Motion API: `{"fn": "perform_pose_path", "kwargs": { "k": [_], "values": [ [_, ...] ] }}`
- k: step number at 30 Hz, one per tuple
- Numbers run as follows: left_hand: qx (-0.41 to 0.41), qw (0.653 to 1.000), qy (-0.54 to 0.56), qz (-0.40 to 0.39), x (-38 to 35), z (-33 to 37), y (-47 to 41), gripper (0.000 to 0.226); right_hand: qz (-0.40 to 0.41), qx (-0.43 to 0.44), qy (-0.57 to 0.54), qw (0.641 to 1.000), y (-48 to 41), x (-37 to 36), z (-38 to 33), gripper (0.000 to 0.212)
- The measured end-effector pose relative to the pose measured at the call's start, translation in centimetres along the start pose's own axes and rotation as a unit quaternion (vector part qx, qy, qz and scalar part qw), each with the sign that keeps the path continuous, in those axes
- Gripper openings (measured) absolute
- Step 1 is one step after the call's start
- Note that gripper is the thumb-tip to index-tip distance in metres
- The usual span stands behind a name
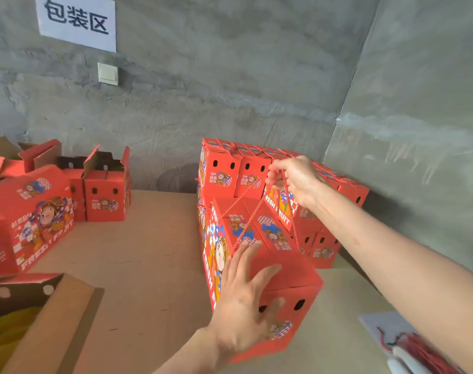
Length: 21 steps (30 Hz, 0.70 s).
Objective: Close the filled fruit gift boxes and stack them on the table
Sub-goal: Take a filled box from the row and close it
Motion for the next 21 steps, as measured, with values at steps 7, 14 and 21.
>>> {"fn": "perform_pose_path", "kwargs": {
  "k": [7, 14, 21],
  "values": [
    [0.15, 0.989, 0.014, -0.001, -1.4, -2.4, -6.7, 0.059, 0.041, 0.037, 0.011, 0.998, -4.9, 1.3, -1.8, 0.023],
    [0.195, 0.98, 0.05, -0.004, -7.1, -5.0, -15.8, 0.062, 0.039, 0.088, 0.047, 0.994, -12.2, 3.6, -0.7, 0.028],
    [0.24, 0.968, 0.058, -0.044, -13.8, -8.5, -23.0, 0.064, -0.033, 0.118, 0.346, 0.93, -17.9, 6.2, 6.9, 0.024]
  ]
}}
Point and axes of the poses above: each hand's wrist, its own y-axis away from the middle knuckle, its own x-axis out of the back of the hand, z = x × y, the point moved 1 cm from there along -y, towards the middle knuckle, and after that the axes turned 8 degrees about x, right-handed, at the moved point
